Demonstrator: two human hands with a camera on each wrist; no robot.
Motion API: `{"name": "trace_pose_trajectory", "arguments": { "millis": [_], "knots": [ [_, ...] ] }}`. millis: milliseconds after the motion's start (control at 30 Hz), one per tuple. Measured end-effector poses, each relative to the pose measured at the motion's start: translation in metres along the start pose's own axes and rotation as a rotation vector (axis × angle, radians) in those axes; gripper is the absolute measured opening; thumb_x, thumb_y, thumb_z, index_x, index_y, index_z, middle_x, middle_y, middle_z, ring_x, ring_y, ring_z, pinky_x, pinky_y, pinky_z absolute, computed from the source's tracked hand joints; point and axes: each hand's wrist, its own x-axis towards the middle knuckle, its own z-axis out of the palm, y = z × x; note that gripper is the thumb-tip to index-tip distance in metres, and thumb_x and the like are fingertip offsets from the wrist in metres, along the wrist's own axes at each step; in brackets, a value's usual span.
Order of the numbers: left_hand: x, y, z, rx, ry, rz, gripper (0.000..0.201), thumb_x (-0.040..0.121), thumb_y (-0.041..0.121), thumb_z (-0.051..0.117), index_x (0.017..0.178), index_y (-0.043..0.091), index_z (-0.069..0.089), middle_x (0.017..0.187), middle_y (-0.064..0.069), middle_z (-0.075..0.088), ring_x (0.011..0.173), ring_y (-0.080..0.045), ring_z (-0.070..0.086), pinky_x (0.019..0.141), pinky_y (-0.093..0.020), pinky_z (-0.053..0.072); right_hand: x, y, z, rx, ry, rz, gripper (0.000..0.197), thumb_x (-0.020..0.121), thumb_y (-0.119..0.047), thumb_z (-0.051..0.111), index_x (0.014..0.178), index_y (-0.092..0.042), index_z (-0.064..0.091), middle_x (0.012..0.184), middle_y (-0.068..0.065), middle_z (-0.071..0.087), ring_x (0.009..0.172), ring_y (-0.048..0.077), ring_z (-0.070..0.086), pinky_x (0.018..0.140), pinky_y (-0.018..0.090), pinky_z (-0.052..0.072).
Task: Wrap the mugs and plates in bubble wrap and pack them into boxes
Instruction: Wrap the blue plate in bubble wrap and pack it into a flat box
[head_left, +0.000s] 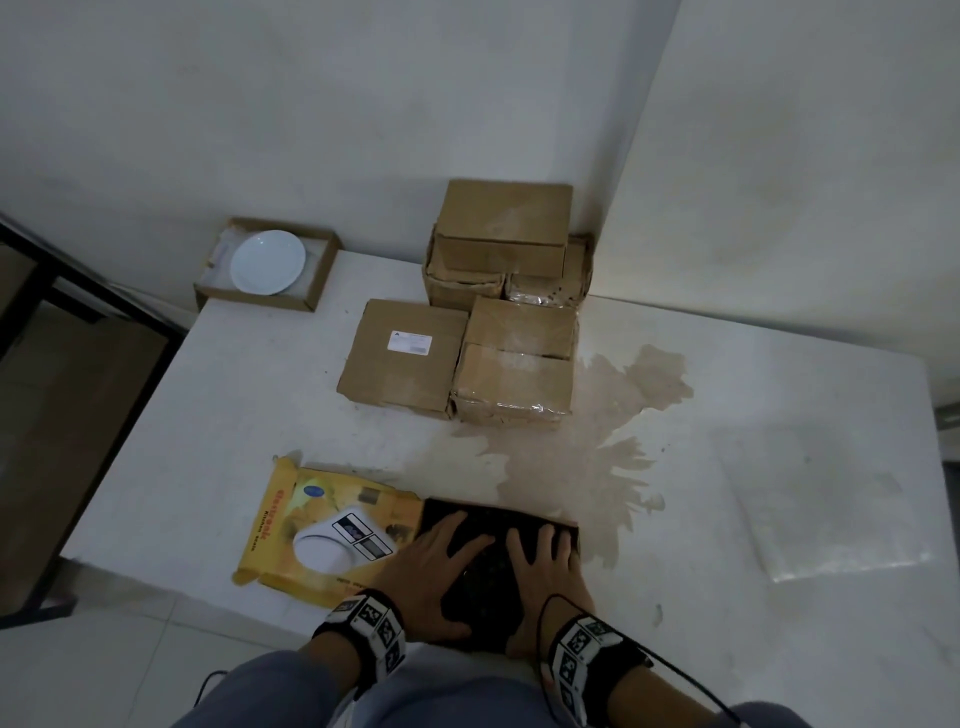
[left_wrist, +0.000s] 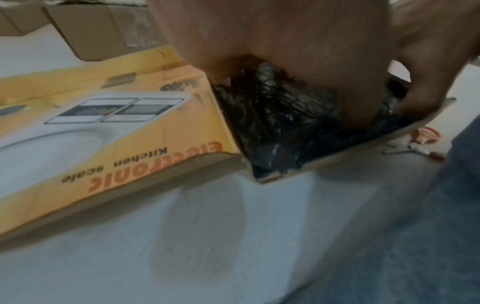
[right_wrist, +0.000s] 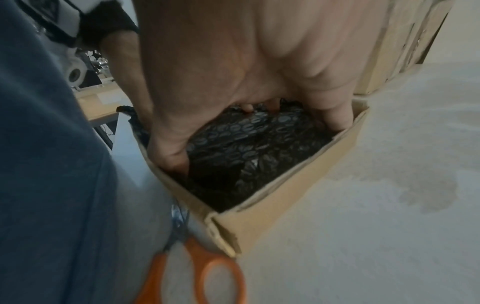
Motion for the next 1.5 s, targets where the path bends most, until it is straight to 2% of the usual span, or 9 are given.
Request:
{"name": "trace_pose_trajectory", "arguments": {
  "millis": [167,233,300,500,633,800,1033,1333,1500],
  "knots": [
    [0.003,0.003,0.0,0.025,-0.028,-0.023,0.115,0.067,0.063,0.073,0.152,0.035,0.001,0.161,-0.016,-0.001,0.149,-0.033,0.009,0.119,-0.046,0.022,0.009,0.0,-0.001,-0.073,0.126,-0.039,0.121,0.069,-0.043,0.082,0.15,-0.02,-0.004,0.148,0.034,0.018,0.134,0.059,0.024,0.111,0.06,0.027],
    [0.002,0.004,-0.001,0.041,-0.042,-0.021,0.115,0.067,0.063,0.072,0.152,0.035,0.0,0.161,-0.017,-0.003,0.15,-0.034,0.006,0.119,-0.048,0.021,0.018,-0.001,0.002,0.003,0.145,0.012,0.127,0.041,-0.045,0.094,0.138,-0.014,0.02,0.121,0.036,0.045,0.1,0.059,0.057,0.078,0.06,0.054],
    [0.002,0.008,-0.002,0.089,-0.014,-0.023,0.114,0.065,0.063,0.071,0.152,0.034,0.005,0.161,-0.021,0.002,0.149,-0.037,0.011,0.117,-0.05,0.021,0.039,0.006,0.024,0.061,0.287,-0.01,0.117,0.02,-0.042,0.096,0.12,-0.014,0.042,0.103,0.029,0.044,0.074,0.051,0.065,0.055,0.051,0.057],
    [0.002,0.013,0.006,0.161,-0.008,-0.013,0.119,0.035,0.075,0.071,0.14,0.027,0.044,0.14,-0.025,0.048,0.124,-0.038,0.056,0.095,-0.047,0.048,0.04,0.002,0.033,0.023,0.326,-0.029,0.12,0.007,-0.031,0.095,0.116,-0.014,0.048,0.093,0.031,0.063,0.078,0.051,0.066,0.058,0.052,0.058],
    [0.003,0.007,0.004,0.109,0.049,0.033,0.114,0.044,0.075,0.072,0.144,0.031,0.038,0.146,-0.023,0.042,0.127,-0.038,0.053,0.097,-0.047,0.049,0.033,0.002,0.026,0.054,0.287,-0.022,0.124,0.008,-0.034,0.096,0.119,-0.013,0.045,0.096,0.033,0.061,0.078,0.052,0.066,0.058,0.052,0.058],
    [0.003,-0.004,0.012,0.06,0.057,0.061,0.1,0.069,0.067,0.064,0.15,0.036,0.013,0.16,-0.017,0.002,0.146,-0.041,0.021,0.114,-0.053,0.028,0.006,-0.003,-0.008,-0.093,0.125,-0.038,0.104,0.078,-0.04,0.074,0.151,-0.017,0.004,0.147,0.034,0.021,0.131,0.05,0.031,0.109,0.052,0.033],
    [0.007,-0.003,0.013,0.052,0.035,0.057,0.099,0.069,0.064,0.062,0.149,0.034,0.014,0.159,-0.005,-0.006,0.149,-0.035,0.009,0.116,-0.055,0.026,0.001,-0.008,-0.021,-0.187,0.256,-0.095,0.074,0.08,-0.041,0.07,0.138,-0.009,0.036,0.139,0.017,0.034,0.124,0.035,0.039,0.097,0.045,0.036],
    [0.01,0.003,0.004,0.099,0.071,0.087,0.099,0.064,0.063,0.065,0.148,0.03,0.024,0.161,-0.005,0.008,0.142,-0.035,0.027,0.109,-0.052,0.038,0.001,-0.003,-0.004,-0.046,0.237,-0.175,0.108,0.082,-0.047,0.065,0.156,-0.009,-0.004,0.162,0.016,-0.002,0.149,0.035,0.003,0.12,0.05,0.012],
    [0.013,0.011,-0.003,0.103,0.021,0.045,0.117,0.062,0.055,0.075,0.152,0.031,0.004,0.162,-0.003,-0.002,0.142,-0.036,0.02,0.109,-0.053,0.037,0.004,0.0,0.0,0.004,0.34,-0.125,0.105,0.067,-0.054,0.064,0.151,-0.006,0.025,0.151,0.016,0.028,0.136,0.037,0.033,0.109,0.052,0.031]
  ]
}}
